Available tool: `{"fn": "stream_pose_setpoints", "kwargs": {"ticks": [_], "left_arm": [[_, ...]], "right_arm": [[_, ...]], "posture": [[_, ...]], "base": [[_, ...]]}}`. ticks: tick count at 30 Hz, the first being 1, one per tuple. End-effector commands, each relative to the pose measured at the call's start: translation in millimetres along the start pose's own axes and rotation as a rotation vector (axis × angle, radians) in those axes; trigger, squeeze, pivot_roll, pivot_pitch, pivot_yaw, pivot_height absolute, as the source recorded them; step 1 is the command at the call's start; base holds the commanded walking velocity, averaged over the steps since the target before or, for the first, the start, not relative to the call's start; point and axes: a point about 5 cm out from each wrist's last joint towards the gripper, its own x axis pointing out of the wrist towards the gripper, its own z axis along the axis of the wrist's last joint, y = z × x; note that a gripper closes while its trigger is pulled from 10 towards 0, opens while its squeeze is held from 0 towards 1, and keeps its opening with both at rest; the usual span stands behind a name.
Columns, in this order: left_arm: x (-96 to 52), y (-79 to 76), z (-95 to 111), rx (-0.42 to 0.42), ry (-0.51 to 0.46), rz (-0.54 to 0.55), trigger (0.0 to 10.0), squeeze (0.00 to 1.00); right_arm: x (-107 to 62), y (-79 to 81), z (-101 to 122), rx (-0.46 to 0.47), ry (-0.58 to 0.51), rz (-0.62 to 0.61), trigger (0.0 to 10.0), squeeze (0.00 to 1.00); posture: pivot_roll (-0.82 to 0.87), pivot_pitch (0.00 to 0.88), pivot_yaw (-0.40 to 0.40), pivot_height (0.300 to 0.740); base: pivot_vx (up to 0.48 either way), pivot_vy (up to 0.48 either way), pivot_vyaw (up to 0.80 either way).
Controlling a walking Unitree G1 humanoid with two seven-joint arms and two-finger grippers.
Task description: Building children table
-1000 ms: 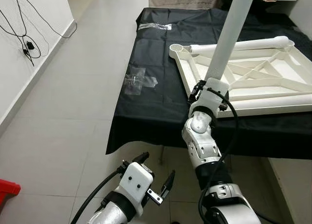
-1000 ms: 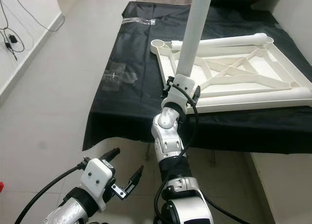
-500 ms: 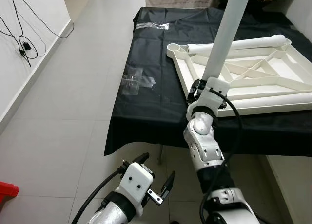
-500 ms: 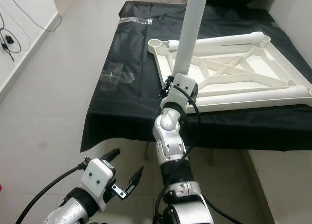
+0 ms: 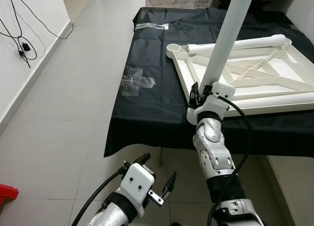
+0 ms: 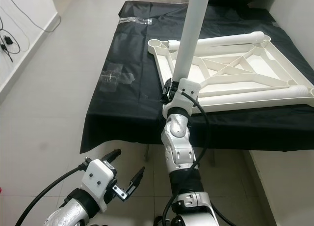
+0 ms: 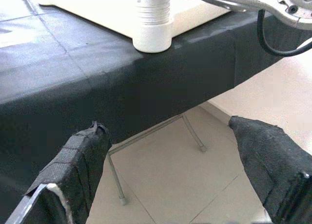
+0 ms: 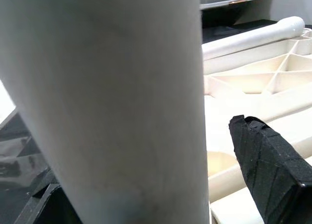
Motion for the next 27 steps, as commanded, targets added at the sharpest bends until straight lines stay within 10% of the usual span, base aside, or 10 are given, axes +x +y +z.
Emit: {"fn": "stream_pose_setpoints", "kwargs": {"ticks": [1,27], "left_arm": [[-2.0,-1.5,-3,0.003,0.020,-0.008,10.0,0.00],[-1.8,-2.0,-8,0.000,0.029,-0.010,10.0,0.00]], "right_arm": [[-1.4,-5.8,0,0.006,0.004,0.000,10.0,0.00],[10.0,-19.5,12,0.057,0.012,0.214,10.0,0.00]], "posture": [[0.09,0.197,-0.023,0.740],[0.08,0.176,-0.025,0.740]], "base": [[0.000,0.000,0.00],[0.000,0.000,0.00]]}}
